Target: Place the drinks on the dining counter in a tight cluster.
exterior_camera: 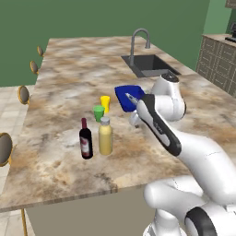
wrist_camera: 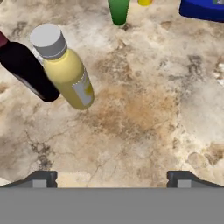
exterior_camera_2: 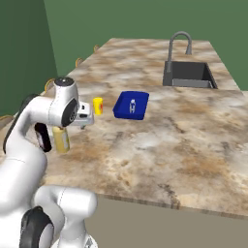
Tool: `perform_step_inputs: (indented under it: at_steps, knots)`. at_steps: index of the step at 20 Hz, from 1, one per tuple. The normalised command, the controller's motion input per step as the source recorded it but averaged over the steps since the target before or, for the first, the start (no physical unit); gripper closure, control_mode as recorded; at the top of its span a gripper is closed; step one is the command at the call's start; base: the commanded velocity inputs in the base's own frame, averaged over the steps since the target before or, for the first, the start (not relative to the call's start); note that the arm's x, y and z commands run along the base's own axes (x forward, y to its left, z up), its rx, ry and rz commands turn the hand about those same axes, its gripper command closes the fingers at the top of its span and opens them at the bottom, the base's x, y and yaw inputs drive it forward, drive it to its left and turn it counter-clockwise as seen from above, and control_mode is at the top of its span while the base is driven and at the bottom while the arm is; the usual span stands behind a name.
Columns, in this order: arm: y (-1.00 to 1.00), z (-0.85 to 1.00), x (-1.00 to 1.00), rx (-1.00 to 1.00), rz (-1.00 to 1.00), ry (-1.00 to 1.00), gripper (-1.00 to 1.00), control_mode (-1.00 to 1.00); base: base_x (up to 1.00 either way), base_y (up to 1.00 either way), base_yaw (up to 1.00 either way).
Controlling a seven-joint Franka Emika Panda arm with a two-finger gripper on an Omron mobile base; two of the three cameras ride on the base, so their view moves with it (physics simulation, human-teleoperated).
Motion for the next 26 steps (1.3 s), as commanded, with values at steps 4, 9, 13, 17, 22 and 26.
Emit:
perform_step_inputs:
  at_steps: [4,9,13,17,22,26]
  knots:
    - [-0.23,0.46,-0.76,0.03,-0.24,0.02,-1.00,-1.00,0.00,0.00,0.00]
    - [-0.14,0.08,-0.82,0.07,-0.06,-0.02,-1.00,-1.00,0.00,0.00,0.00]
    - [0.00,0.01,-0.28,0.00,0.00,-0.05,-1.00,-1.00,0.00,0.00,0.00]
    - [0.00,0.00,0.00,0.00,0.00,0.00,-1.00,-1.00,0.00,0.00,0.00]
    - [0.00,0.00,-0.05,0.00,0.00,0.00,-1.00,1.00,-0.25,-0.05,-0.04]
    - [0.00,0.00,0.00,0.00,0.00,0.00,-1.00,1.00,-0.92,-0.31,-0.20]
